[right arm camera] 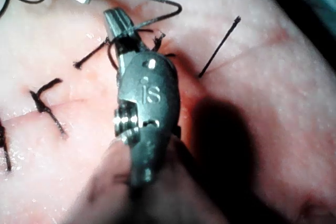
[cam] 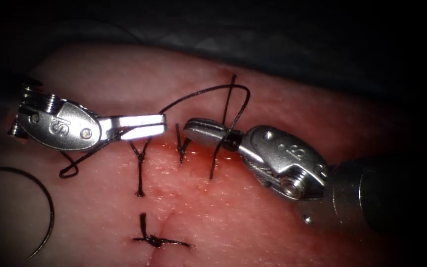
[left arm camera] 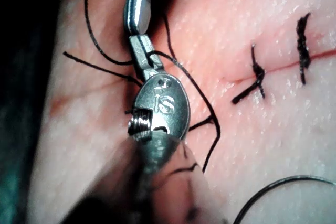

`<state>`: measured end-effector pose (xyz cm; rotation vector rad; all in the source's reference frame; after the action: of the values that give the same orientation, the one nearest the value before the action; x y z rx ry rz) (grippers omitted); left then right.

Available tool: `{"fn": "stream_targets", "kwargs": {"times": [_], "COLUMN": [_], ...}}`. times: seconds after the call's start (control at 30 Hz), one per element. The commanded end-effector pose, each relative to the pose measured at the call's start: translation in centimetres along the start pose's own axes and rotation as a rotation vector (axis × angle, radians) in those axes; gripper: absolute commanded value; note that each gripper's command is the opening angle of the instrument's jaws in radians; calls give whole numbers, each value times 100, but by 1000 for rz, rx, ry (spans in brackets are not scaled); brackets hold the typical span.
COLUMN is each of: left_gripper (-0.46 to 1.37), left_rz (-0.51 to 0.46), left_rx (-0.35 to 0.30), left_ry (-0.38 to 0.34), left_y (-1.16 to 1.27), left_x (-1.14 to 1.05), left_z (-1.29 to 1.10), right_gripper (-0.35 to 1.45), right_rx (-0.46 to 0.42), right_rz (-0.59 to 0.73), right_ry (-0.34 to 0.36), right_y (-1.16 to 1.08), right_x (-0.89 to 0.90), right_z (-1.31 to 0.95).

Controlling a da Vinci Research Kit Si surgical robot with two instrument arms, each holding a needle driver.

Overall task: Wound Closure
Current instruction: Wrap suture clockwise two times around right jaws

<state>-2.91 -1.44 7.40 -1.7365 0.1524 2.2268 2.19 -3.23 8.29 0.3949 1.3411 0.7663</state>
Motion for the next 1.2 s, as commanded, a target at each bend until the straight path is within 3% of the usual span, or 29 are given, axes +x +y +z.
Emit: {"fn": "stream_targets", "kwargs": {"times": [0.03, 0.5, 0.7, 0.87, 0.9, 0.93, 1.07, 1.1, 1.2], "left_gripper": [-35, -35, -35, -35, -35, -35, -35, -35, -35], "left_rz": [1, 26, 56, 102, 105, 112, 121, 125, 129], "left_rx": [-5, -59, -93, -114, -116, -118, -121, -122, -124], "left_ry": [-3, -48, -46, -17, -14, -11, -5, -4, -2], "left_y": [3, 32, 51, 59, 59, 59, 62, 63, 65], "left_x": [-2, -24, -13, 9, 13, 19, 30, 33, 36], "left_z": [2, 19, 34, 42, 42, 42, 40, 39, 36], "right_gripper": [-35, -35, -35, -35, -30, 18, 104, 115, 119], "right_rx": [-6, -14, -48, -69, -80, -98, -140, -154, -163], "right_rz": [-8, -32, -34, -45, -45, -45, -45, -44, -45], "right_ry": [3, 49, 60, 62, 61, 61, 64, 60, 31], "right_y": [0, 1, 12, 22, 23, 24, 25, 25, 24], "right_x": [1, 15, 19, 16, 16, 15, 14, 14, 13], "right_z": [0, 2, 11, 18, 20, 21, 26, 27, 28]}}
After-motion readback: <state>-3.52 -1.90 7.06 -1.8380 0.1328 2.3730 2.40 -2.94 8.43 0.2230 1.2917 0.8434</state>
